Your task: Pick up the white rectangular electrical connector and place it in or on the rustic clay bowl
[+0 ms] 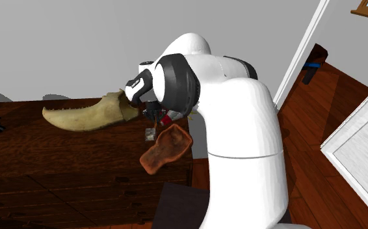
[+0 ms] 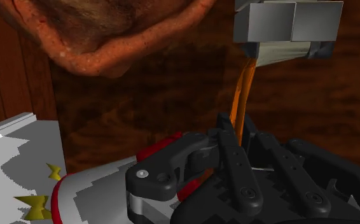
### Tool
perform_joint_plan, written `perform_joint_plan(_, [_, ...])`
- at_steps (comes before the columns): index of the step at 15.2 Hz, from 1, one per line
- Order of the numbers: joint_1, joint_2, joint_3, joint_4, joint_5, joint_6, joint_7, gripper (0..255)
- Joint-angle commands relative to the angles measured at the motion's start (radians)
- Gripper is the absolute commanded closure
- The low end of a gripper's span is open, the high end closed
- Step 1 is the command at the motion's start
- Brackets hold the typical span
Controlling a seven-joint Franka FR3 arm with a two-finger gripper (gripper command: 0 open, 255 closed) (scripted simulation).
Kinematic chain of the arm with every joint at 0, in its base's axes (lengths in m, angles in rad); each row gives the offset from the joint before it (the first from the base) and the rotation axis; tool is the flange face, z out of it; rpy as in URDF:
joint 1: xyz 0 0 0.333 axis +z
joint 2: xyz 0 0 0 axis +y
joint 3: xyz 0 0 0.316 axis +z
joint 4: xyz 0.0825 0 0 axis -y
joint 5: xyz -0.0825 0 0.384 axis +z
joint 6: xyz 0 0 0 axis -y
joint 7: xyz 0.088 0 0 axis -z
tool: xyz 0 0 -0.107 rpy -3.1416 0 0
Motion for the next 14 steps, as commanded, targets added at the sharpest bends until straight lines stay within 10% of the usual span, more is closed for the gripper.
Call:
perform_joint_plan(1, [-0.004,-0.02,0.004,-0.005,0.005,-0.014,-0.003,255])
perform_joint_plan(14, [-0.021,-0.124,0.03,0.007,0.037,-0.129,-0.017,255])
